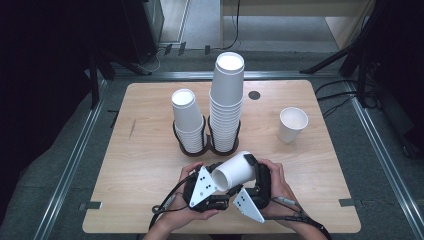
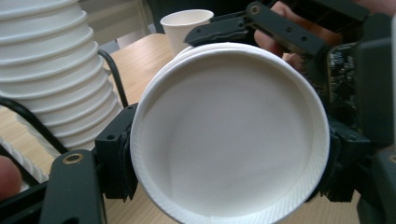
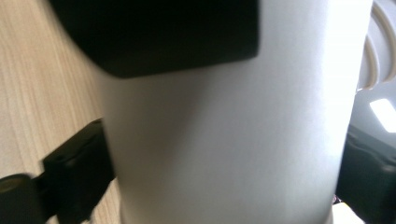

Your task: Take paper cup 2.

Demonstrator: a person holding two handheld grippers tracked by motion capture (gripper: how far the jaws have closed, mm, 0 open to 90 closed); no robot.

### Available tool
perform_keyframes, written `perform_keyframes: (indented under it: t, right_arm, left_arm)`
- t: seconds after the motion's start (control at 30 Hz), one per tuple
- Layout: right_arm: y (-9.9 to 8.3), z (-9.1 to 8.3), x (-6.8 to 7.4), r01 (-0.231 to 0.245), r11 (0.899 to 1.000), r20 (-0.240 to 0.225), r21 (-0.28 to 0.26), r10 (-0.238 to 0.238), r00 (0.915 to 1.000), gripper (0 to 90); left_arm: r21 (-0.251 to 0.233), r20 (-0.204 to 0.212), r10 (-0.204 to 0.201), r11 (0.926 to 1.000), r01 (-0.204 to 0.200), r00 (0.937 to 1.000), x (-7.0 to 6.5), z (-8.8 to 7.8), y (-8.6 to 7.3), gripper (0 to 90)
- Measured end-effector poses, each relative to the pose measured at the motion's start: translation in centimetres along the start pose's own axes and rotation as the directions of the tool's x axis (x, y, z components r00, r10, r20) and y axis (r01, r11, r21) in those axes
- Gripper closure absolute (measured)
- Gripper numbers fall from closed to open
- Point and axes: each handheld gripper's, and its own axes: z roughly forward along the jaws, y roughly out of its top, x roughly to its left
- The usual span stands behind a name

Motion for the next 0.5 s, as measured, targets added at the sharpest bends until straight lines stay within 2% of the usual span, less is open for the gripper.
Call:
perform_keyframes:
  t: [0.17,0.33,0.5]
  right_arm:
    - [0.1,-0.3,-0.4,0.004,1.000,-0.014,-0.016,-0.004,0.9999,0.0]
    - [0.5,-1.0,-1.0,-0.007,0.999,-0.016,-0.041,0.006,0.9998,0.0]
    - [0.6,-1.7,-1.8,-0.017,0.999,-0.019,-0.050,0.016,0.9997,0.0]
  left_arm:
    - [-0.009,0.006,-0.016,0.9998,0.016,0.9999,0.3,-0.2,0.0,24.3]
    - [-0.020,-0.018,0.007,0.9998,-0.007,0.9998,0.3,-0.3,0.0,24.3]
    - [-0.035,-0.034,-0.005,0.9994,0.004,0.9994,0.5,-0.4,0.0,24.3]
